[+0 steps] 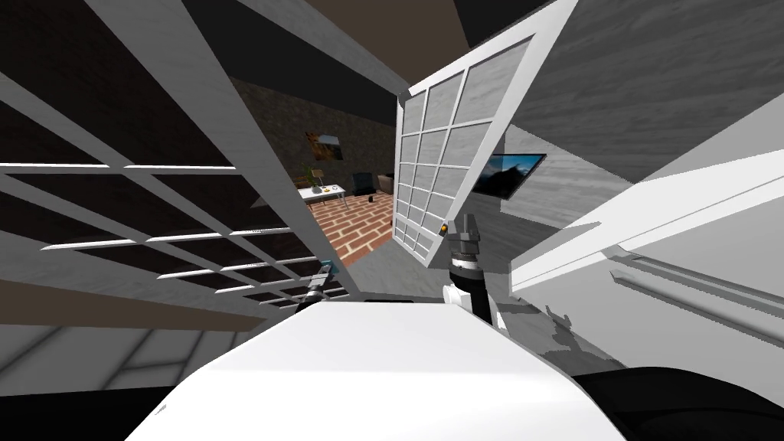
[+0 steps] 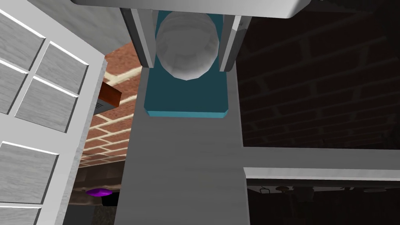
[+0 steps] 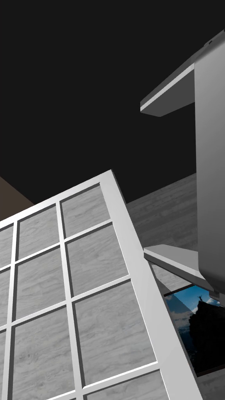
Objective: Pull the door open
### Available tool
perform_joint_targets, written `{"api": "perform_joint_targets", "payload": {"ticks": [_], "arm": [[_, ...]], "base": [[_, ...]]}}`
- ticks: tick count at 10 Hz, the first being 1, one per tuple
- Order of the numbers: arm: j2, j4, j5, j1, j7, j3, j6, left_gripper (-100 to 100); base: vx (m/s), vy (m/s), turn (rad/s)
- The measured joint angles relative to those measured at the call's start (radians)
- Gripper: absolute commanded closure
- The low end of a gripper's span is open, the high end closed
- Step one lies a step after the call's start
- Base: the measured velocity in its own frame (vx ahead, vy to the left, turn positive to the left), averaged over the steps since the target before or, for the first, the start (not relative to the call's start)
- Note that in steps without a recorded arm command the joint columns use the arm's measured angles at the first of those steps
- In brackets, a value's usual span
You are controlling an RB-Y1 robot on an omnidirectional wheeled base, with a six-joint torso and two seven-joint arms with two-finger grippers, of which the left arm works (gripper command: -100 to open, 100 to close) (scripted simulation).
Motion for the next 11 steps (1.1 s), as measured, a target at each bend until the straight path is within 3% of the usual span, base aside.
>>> {"api": "perform_joint_targets", "payload": {"ticks": [2,8,11], "arm": [[0.004,-0.004,-0.007,0.014,0.007,-0.012,-0.005,100],[0.053,-0.011,-0.060,0.052,0.071,-0.089,-0.092,100],[0.064,-0.012,-0.070,0.074,0.085,-0.106,-0.111,100]], "base": [[-0.167,0.033,-0.061],[-0.214,0.063,-0.066],[-0.154,0.042,-0.110]]}}
